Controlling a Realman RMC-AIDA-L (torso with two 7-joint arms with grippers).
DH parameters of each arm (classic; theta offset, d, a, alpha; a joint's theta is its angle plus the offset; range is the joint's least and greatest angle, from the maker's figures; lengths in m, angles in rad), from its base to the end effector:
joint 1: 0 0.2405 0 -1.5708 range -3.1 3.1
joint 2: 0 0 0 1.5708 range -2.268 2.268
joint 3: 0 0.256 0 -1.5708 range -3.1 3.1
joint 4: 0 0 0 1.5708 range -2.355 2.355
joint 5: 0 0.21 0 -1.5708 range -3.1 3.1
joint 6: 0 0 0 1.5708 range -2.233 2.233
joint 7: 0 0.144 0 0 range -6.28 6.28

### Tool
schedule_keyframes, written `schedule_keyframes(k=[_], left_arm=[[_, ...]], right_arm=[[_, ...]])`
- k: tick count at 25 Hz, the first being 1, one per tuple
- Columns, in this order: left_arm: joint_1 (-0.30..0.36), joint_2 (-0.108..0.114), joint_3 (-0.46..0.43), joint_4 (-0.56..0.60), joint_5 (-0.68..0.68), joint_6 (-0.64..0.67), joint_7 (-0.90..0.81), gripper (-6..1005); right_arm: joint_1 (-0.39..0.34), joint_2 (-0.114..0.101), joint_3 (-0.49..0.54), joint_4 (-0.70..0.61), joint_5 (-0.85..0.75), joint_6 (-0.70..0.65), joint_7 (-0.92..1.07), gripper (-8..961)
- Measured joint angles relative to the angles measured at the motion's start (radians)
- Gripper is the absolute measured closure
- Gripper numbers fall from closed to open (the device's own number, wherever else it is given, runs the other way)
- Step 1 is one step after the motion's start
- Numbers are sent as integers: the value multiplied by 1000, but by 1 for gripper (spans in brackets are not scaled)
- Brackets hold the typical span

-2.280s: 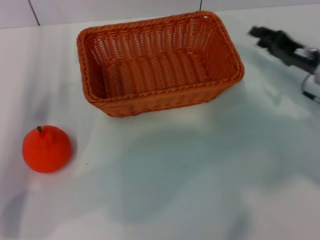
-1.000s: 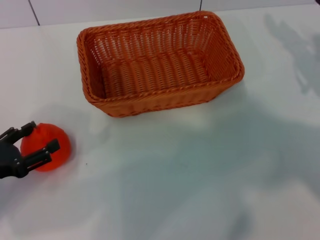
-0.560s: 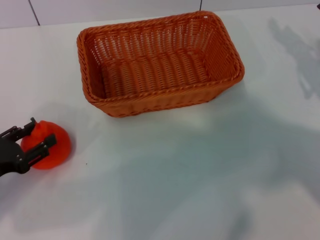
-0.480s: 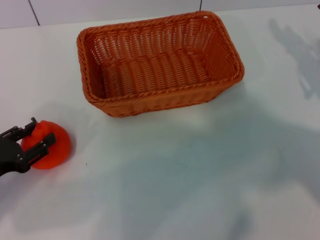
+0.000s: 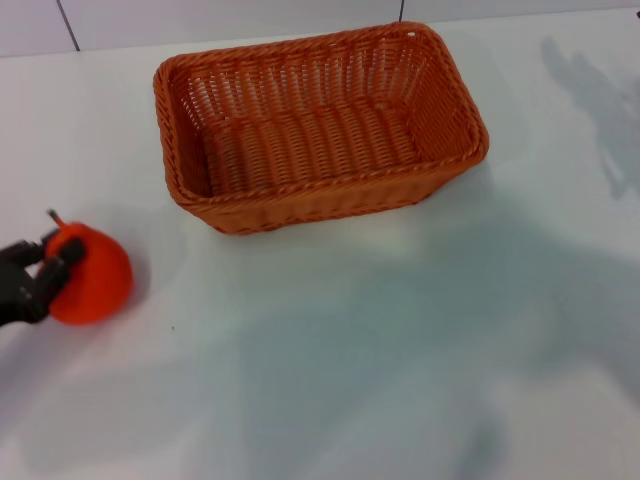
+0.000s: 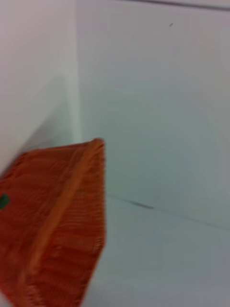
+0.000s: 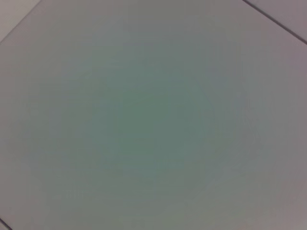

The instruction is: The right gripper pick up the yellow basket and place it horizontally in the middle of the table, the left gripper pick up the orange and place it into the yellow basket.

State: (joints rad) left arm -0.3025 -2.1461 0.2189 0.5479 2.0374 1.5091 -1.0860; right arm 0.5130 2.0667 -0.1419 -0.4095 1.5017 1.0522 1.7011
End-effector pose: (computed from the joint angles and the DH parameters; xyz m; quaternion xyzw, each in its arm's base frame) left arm -0.3559 0.2557 0.0060 -0.8387 -0.3154 -0.2950 0.3317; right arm 0.3642 0.3638 0.0694 -0.5652 -0.5351 -0.4046 0.4801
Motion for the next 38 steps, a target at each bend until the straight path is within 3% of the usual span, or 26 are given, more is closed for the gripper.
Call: schedule_keyframes(k=[6, 10, 14, 19, 21, 26, 38], left_arm=[[-5, 20, -120, -61, -109, 97, -1, 751], [-42, 27, -168, -145, -219, 118, -9, 834], [-137, 23, -165, -226, -248, 97, -23, 863], [-279, -12, -150, -268, -241, -15, -20, 875], [-323, -16, -130, -292, -241, -56, -18, 874], [-403, -17, -67, -343, -240, -172, -18, 705], [-411, -18, -72, -357, -270, -178, -13, 464]], right_arm=[[-1, -3, -1, 0, 0, -2, 0, 444], [-5, -1, 3, 0, 0, 5, 0, 444], [-14, 5, 12, 0, 1, 39, 0, 444], [-29, 10, 13, 3, 18, 66, -13, 445], [-35, 10, 14, 11, 24, 75, -19, 445], [-49, 10, 22, 20, 26, 84, -34, 445], [-64, 10, 35, 31, 26, 94, -60, 446]])
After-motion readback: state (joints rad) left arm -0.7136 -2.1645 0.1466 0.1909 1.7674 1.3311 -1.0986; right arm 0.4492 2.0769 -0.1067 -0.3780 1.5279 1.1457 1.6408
